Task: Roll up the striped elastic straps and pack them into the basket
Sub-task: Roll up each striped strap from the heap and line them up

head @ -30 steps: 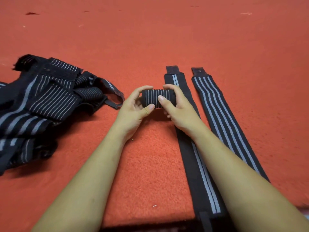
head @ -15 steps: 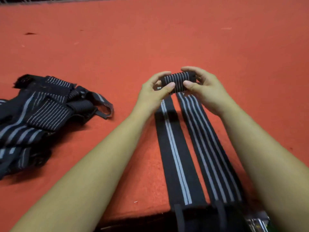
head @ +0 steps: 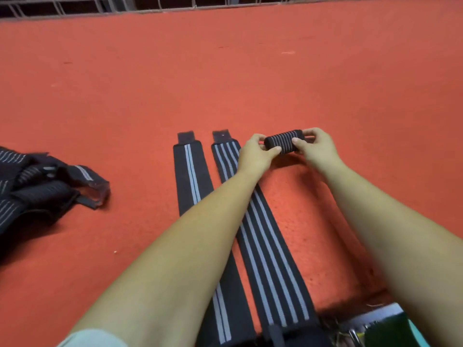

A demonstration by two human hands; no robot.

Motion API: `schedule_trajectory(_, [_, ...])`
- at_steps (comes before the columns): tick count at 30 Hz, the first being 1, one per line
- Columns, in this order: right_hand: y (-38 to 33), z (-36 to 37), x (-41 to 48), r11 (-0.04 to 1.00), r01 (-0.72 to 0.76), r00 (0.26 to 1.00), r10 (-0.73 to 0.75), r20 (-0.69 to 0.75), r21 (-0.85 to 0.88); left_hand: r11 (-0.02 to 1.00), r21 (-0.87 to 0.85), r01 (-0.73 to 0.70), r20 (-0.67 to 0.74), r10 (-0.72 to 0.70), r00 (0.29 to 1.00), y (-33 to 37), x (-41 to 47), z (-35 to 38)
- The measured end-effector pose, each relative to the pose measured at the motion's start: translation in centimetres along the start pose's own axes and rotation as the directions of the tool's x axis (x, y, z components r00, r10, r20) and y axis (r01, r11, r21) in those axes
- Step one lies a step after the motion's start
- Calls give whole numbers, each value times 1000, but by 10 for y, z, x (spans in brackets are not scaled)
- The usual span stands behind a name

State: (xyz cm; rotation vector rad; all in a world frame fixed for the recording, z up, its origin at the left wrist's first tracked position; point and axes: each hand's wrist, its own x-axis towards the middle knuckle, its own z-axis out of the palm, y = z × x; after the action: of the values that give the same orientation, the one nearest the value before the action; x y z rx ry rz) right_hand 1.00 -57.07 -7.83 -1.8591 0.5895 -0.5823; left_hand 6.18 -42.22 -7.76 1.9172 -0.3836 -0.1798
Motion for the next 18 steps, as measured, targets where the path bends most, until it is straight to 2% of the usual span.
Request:
schedule_trajectory(3, [13,3,-4,990,42,998,-47,-36,-132,991,136,7,41,-13,999,-8,3,5])
schedule_trajectory(6, [18,4,-9,968,56,998,-55,9,-243,965,258,-48,71,30,997,-10,1,0])
schedule_trajectory(10, [1,-3,-12,941,60,998,-55,24,-333,949,304,-85,113,53,992,-5,0,-41])
schedule_trajectory(14, [-31,7,-27,915,73,997,-51,65,-398,929,368,-31,2,33,999,-12,-14,-119])
schedule_trajectory(18, [-69,51,-65,909,150,976,-73,206,-389,917,395,58,-102,-19,995,-24,-54,-202])
